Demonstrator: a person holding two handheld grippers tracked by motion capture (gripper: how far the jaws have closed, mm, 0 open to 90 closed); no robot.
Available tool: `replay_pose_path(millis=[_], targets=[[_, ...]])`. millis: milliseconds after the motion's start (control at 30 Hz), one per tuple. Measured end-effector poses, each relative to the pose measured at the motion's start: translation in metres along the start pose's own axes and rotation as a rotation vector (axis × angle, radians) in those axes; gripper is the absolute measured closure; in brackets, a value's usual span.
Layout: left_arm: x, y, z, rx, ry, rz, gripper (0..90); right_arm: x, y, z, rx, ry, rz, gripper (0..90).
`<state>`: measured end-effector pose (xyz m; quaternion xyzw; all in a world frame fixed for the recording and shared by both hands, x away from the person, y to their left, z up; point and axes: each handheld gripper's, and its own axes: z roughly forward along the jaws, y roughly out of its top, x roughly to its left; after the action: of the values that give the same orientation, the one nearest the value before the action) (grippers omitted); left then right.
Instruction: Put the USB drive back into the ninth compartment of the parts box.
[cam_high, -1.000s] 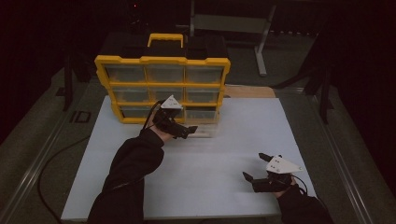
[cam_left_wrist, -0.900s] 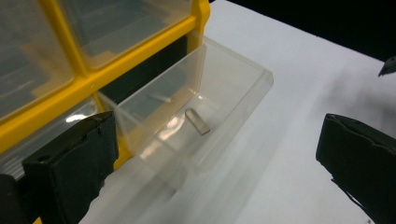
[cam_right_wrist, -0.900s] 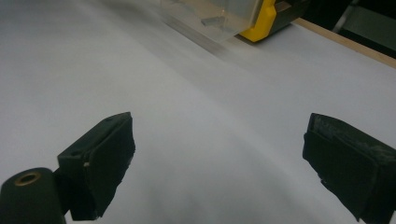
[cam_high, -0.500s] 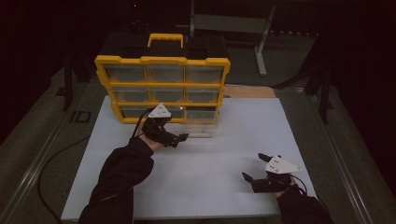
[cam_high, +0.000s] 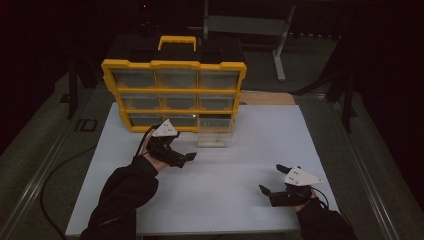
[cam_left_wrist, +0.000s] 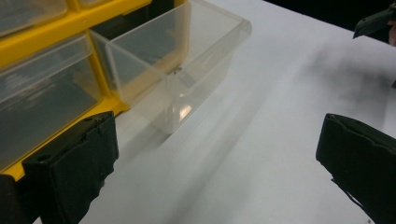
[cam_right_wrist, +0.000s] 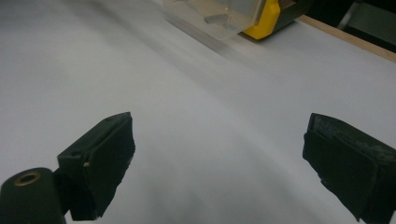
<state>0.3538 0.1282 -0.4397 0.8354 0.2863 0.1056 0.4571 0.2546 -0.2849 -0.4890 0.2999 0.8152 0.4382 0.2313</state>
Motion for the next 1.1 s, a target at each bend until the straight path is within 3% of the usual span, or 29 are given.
replay_pose_path(millis=[667,1100], targets=[[-0.006,-0.051,-0.020,0.007,-0.024,-0.029,0.0,0.001,-0.001,0.001,0.007,0.014,-0.012,8.7],[-0.012,-0.088,-0.030,0.017,-0.012,-0.056,0.0,0.002,-0.002,0.003,0.021,0.015,-0.022,8.7]])
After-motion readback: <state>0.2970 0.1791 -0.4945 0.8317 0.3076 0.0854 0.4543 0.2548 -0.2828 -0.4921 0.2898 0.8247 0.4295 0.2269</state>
